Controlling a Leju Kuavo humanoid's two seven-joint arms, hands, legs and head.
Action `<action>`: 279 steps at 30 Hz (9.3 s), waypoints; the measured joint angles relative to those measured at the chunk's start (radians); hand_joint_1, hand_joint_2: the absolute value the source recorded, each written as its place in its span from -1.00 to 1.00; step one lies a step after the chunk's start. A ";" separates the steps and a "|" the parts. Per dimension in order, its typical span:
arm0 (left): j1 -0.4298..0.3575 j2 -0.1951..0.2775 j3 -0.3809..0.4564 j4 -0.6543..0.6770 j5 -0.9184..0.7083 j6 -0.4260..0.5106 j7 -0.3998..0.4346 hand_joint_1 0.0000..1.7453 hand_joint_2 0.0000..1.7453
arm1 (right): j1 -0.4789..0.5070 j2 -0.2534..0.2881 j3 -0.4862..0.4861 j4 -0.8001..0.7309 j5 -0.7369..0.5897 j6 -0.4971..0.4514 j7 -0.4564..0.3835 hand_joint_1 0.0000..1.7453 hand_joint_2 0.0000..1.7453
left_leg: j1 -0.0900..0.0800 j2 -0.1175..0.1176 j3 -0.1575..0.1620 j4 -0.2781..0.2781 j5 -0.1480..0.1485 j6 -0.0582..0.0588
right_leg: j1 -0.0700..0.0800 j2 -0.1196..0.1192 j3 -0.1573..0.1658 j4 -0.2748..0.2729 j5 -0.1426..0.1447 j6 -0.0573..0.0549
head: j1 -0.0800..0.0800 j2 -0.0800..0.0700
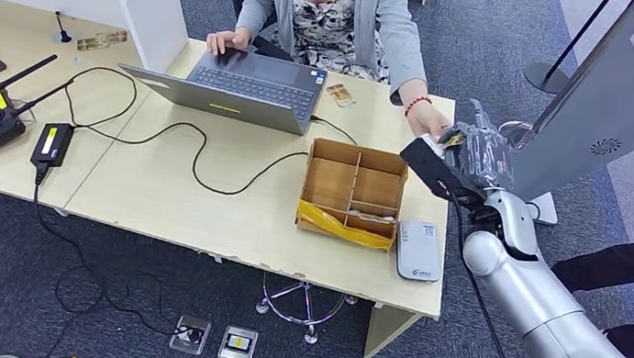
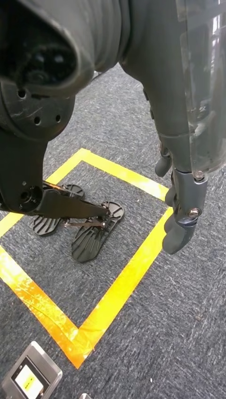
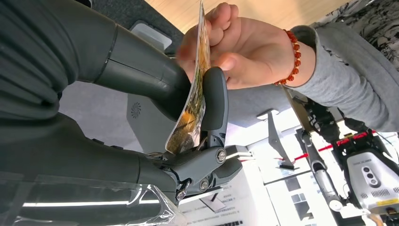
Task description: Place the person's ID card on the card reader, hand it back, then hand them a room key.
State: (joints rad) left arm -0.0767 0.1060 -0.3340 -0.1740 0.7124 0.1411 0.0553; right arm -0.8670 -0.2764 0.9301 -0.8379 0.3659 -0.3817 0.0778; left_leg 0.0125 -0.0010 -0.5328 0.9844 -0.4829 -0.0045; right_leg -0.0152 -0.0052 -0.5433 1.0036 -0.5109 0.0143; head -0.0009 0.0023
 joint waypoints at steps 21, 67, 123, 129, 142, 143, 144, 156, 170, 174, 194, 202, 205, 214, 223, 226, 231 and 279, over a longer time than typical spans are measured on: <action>0.000 0.005 -0.022 0.000 0.034 0.000 0.003 -1.00 -1.00 | 0.083 -0.077 0.001 -0.031 -0.052 0.003 0.024 1.00 1.00 | 0.000 0.000 0.000 0.000 0.000 0.000 | 0.000 0.000 0.000 0.000 0.000 0.000 | 0.000 0.000; 0.000 0.005 -0.089 0.000 0.077 0.010 0.005 -1.00 -1.00 | 0.307 -0.135 -0.022 -0.172 -0.023 0.056 0.033 1.00 1.00 | 0.000 0.000 0.000 0.000 0.000 0.000 | 0.000 0.000 0.000 0.000 0.000 0.000 | 0.000 0.000; -0.001 0.009 -0.165 0.000 0.139 0.005 0.002 -1.00 -1.00 | 0.266 -0.057 -0.024 0.155 -0.172 0.062 -0.059 1.00 1.00 | 0.000 0.000 0.001 0.000 0.000 0.000 | 0.000 0.000 0.000 0.000 0.000 0.000 | 0.000 0.000; -0.001 0.011 -0.176 0.000 0.144 0.004 0.002 -1.00 -1.00 | 0.254 -0.063 -0.029 0.150 -0.164 0.053 -0.040 1.00 1.00 | 0.000 0.000 0.000 0.000 0.000 0.000 | 0.000 0.000 0.001 0.000 0.001 -0.001 | 0.000 0.000; -0.003 0.016 -0.209 0.000 0.160 -0.006 -0.002 -1.00 -1.00 | 0.077 -0.049 -0.018 0.081 -0.079 0.104 -0.003 1.00 1.00 | 0.000 0.000 0.000 0.000 0.001 0.000 | 0.000 0.000 0.001 0.001 0.001 -0.001 | 0.000 0.000; -0.003 0.016 -0.211 0.000 0.161 -0.008 -0.004 -1.00 -1.00 | 0.063 -0.041 -0.015 0.080 -0.073 0.108 -0.002 1.00 1.00 | 0.000 0.000 0.000 0.000 0.001 0.000 | 0.000 0.000 0.001 0.001 0.001 -0.001 | 0.000 0.000; -0.003 0.016 -0.213 0.000 0.161 -0.009 -0.006 -1.00 -1.00 | 0.049 -0.033 -0.012 0.078 -0.068 0.113 -0.002 1.00 1.00 | 0.000 0.000 0.000 0.000 0.001 0.000 | 0.000 0.000 0.001 0.001 0.001 -0.001 | 0.000 0.000; -0.007 0.017 -0.251 0.000 0.183 -0.012 -0.011 -1.00 -1.00 | -0.086 0.135 0.045 0.124 -0.061 0.143 -0.063 1.00 1.00 | 0.000 0.000 -0.001 0.000 0.002 -0.001 | 0.000 0.001 0.000 0.002 0.001 -0.001 | 0.000 0.000; -0.010 0.017 -0.267 0.000 0.197 0.001 -0.011 -1.00 -1.00 | -0.126 0.325 0.090 0.287 -0.092 0.141 -0.102 1.00 1.00 | 0.001 0.000 -0.001 0.000 0.002 -0.002 | 0.001 0.000 0.000 0.002 0.001 -0.001 | 0.000 0.000; -0.009 0.017 -0.273 0.000 0.199 0.001 -0.010 -1.00 -1.00 | -0.136 0.343 0.100 0.320 -0.094 0.141 -0.102 1.00 1.00 | 0.001 0.000 -0.001 0.001 0.002 -0.002 | 0.001 0.000 0.000 0.002 0.001 -0.001 | 0.000 0.000; -0.009 0.017 -0.296 0.000 0.203 0.004 -0.007 -1.00 -1.00 | -0.170 0.354 0.125 0.393 -0.093 0.141 -0.074 1.00 1.00 | 0.001 0.000 -0.001 0.001 0.002 -0.002 | 0.001 0.000 0.000 0.002 0.001 -0.001 | 0.000 0.000; -0.009 0.017 -0.313 0.000 0.204 0.004 -0.007 -1.00 -1.00 | -0.182 0.355 0.128 0.401 -0.090 0.141 -0.076 -1.00 -0.50 | 0.001 0.000 -0.001 0.001 0.002 -0.002 | 0.001 0.000 0.000 0.002 0.001 -0.001 | 0.000 0.000; -0.009 0.017 -0.314 0.000 0.208 0.005 -0.007 -1.00 -1.00 | -0.183 0.358 0.128 0.404 -0.098 0.150 -0.084 -1.00 -1.00 | 0.001 0.000 -0.001 0.001 0.002 -0.002 | 0.001 0.000 0.000 0.002 0.001 -0.001 | 0.000 0.000; -0.009 0.016 -0.315 0.000 0.234 0.015 -0.007 -1.00 -1.00 | -0.183 0.368 0.128 0.405 -0.089 0.143 -0.112 -1.00 -1.00 | 0.001 0.000 -0.001 0.001 0.002 -0.002 | 0.001 0.000 0.000 0.002 0.001 -0.001 | 0.000 0.000; -0.008 0.013 -0.322 0.000 0.265 0.026 0.001 -1.00 -1.00 | -0.166 0.324 0.127 0.340 -0.076 0.089 -0.070 -1.00 -1.00 | 0.001 0.000 0.000 0.001 0.002 -0.002 | 0.001 0.000 0.000 0.001 0.001 -0.001 | 0.000 0.000; -0.007 0.012 -0.324 0.000 0.274 0.026 0.004 -1.00 -1.00 | -0.142 0.268 0.126 0.256 -0.065 0.098 0.000 -1.00 -1.00 | 0.001 0.000 0.000 0.002 0.002 -0.002 | 0.001 0.000 0.000 0.001 0.001 -0.001 | 0.000 0.000; -0.006 0.012 -0.335 0.000 0.294 0.023 0.005 -1.00 -1.00 | -0.059 0.150 0.119 0.035 -0.021 0.094 0.127 -1.00 -1.00 | 0.001 0.000 0.000 0.002 0.002 -0.002 | 0.001 0.000 0.000 0.001 0.001 -0.001 | 0.000 0.000; -0.011 0.002 -0.416 -0.006 0.326 0.027 0.000 -1.00 -1.00 | 0.448 0.148 -0.063 -0.546 0.536 0.126 0.339 -1.00 1.00 | 0.001 0.001 -0.001 0.002 0.002 -0.002 | 0.001 0.000 0.000 0.002 0.001 -0.001 | 0.000 0.000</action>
State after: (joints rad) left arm -0.0881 0.1079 -0.7503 -0.1804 1.0380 0.1681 0.0549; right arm -0.4189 -0.1283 0.8672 -1.3843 0.9020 -0.2558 0.4169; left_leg 0.0133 -0.0004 -0.5335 0.9862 -0.4813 -0.0068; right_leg -0.0144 -0.0048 -0.5436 1.0052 -0.5101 0.0135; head -0.0010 0.0023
